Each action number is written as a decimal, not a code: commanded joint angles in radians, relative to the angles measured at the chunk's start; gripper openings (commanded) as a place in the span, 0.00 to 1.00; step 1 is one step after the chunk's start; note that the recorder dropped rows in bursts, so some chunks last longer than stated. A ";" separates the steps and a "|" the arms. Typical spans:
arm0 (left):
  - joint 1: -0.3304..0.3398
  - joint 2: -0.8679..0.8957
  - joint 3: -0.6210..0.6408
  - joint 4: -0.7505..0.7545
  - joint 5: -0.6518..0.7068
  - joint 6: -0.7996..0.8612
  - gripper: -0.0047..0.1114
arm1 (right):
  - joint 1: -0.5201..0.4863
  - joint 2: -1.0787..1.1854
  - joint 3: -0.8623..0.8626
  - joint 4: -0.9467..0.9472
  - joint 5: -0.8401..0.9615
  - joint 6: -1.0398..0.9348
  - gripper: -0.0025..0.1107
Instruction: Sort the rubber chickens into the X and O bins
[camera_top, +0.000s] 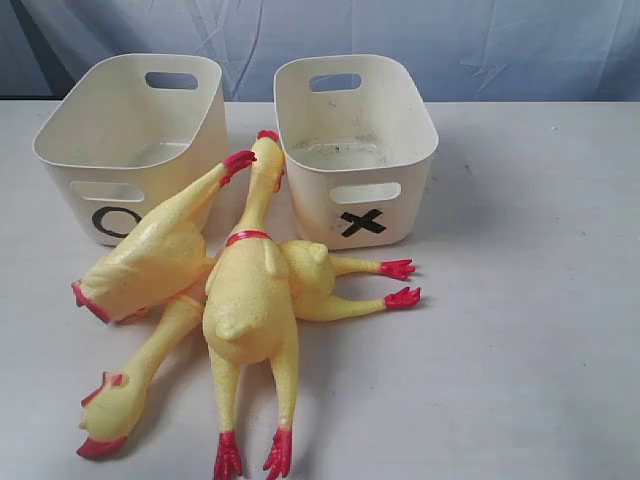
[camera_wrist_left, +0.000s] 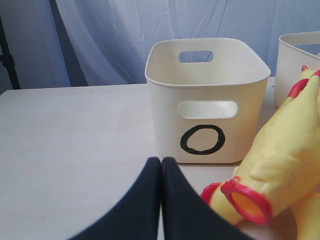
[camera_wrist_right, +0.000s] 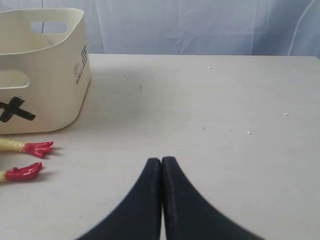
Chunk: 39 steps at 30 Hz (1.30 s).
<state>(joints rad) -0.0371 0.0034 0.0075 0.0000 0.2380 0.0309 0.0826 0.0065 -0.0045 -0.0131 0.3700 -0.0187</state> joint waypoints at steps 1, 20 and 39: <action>-0.004 -0.003 -0.007 0.000 -0.008 -0.002 0.04 | 0.001 -0.007 0.005 0.001 -0.013 0.000 0.01; -0.004 -0.003 -0.007 0.000 -0.008 -0.002 0.04 | 0.001 -0.007 0.005 -0.004 -0.015 0.000 0.01; -0.004 -0.003 -0.007 0.000 -0.008 -0.002 0.04 | -0.001 -0.007 0.005 -0.071 -0.820 0.000 0.01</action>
<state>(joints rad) -0.0371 0.0034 0.0075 0.0000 0.2380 0.0309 0.0826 0.0047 -0.0008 -0.0775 -0.2066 -0.0187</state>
